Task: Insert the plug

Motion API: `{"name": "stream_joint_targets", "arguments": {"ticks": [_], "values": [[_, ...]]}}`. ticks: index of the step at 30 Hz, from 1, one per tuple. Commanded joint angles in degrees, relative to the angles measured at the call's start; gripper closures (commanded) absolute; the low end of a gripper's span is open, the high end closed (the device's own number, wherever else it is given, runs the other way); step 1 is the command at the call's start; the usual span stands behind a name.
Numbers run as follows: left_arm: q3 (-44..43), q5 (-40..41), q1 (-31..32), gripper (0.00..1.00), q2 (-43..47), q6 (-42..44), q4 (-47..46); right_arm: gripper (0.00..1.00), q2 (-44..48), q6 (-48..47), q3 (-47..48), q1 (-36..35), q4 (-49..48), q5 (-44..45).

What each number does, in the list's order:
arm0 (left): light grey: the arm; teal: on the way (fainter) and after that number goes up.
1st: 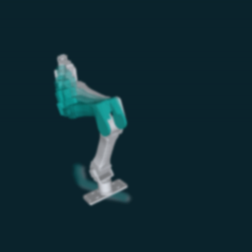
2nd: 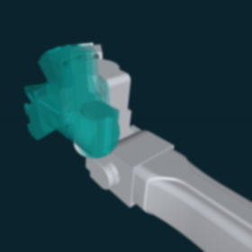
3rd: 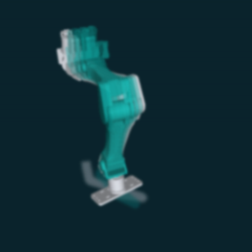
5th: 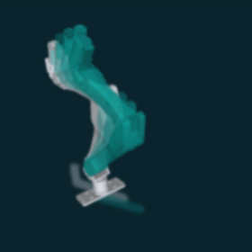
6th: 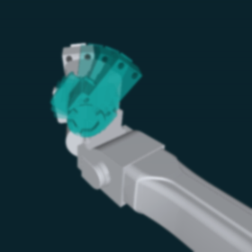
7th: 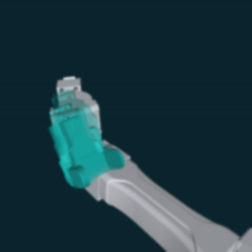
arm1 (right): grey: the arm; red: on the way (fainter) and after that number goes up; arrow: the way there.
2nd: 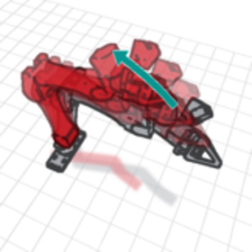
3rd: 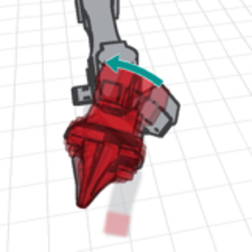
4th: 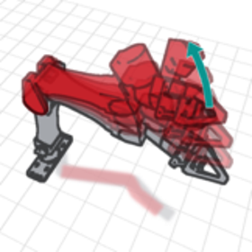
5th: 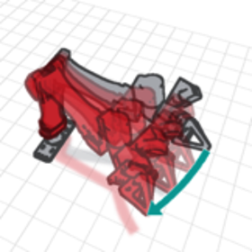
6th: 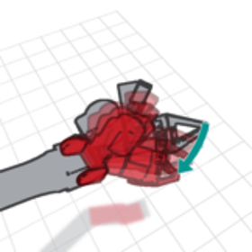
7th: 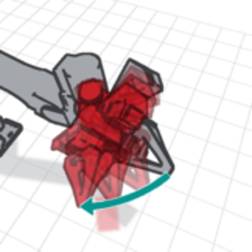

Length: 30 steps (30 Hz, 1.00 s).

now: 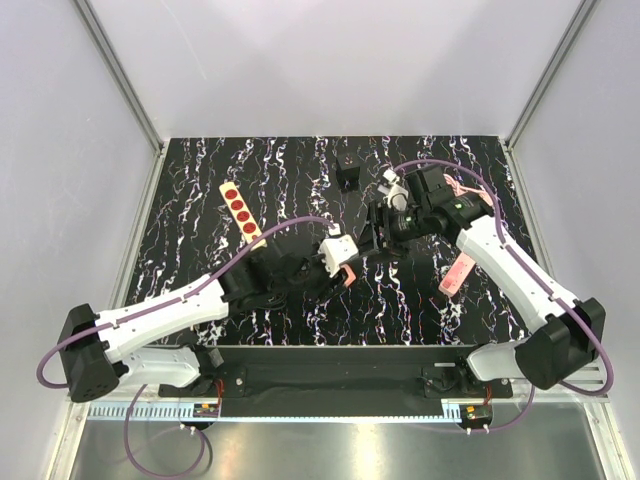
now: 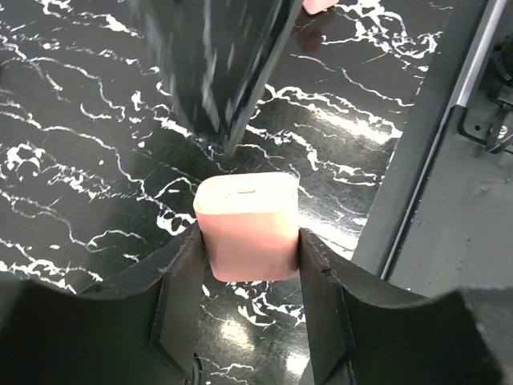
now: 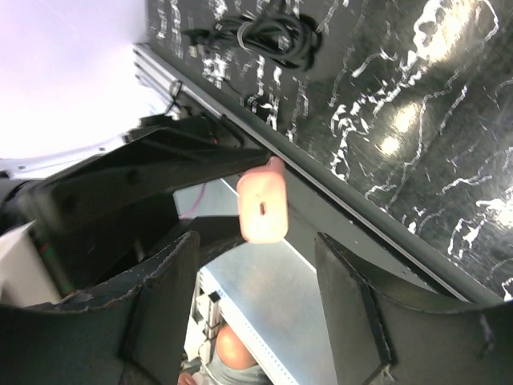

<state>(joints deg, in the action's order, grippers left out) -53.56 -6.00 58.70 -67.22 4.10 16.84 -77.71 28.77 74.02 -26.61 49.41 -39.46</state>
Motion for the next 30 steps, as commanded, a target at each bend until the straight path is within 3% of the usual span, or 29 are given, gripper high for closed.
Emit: {"name": "stream_joint_targets", "arguments": {"ticks": [1, 13, 24, 28, 30], "values": [[-3.1, 1.4, 1.1, 1.0, -0.2, 0.9, -3.0, 0.35, -0.7, -1.5, 1.4, -2.0, 1.3, 2.2], [-3.7, 3.8, 3.0, 1.0, -1.3, 0.6, -3.5, 0.39, -2.2, 0.3, -0.8, -7.7, -0.8, 4.0], [-3.5, 3.5, 3.5, 1.0, -0.4, 1.0, -5.1, 0.37, -3.0, -1.6, -2.8, -8.4, 0.2, 6.3], [-3.5, 3.0, 3.5, 1.0, -0.4, 1.0, -5.2, 0.51, -2.8, -1.7, -3.2, -8.4, -1.3, 4.7], [-3.2, 3.1, 3.7, 1.0, 0.0, 0.9, -5.7, 0.51, -2.7, -1.4, -4.0, -8.3, -3.3, 1.1]]}}
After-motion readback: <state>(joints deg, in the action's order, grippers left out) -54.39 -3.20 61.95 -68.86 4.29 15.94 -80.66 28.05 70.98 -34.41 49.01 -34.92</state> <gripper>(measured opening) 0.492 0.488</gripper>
